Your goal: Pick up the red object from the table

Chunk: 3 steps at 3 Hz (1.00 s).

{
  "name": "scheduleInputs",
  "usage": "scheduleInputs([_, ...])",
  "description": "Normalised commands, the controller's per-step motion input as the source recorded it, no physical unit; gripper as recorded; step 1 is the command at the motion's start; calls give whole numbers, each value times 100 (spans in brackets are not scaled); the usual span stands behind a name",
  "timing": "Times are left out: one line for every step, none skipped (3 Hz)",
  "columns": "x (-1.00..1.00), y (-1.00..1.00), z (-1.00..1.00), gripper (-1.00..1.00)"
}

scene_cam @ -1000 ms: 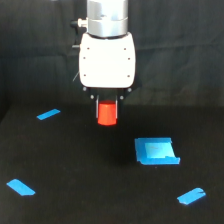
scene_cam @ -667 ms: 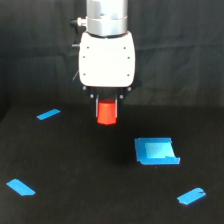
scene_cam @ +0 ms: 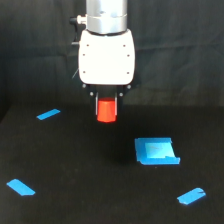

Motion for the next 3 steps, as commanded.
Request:
scheduleInputs([0, 6, 11, -95])
scheduleInputs([8, 8, 2, -100])
scheduleInputs([6, 3, -11, -93])
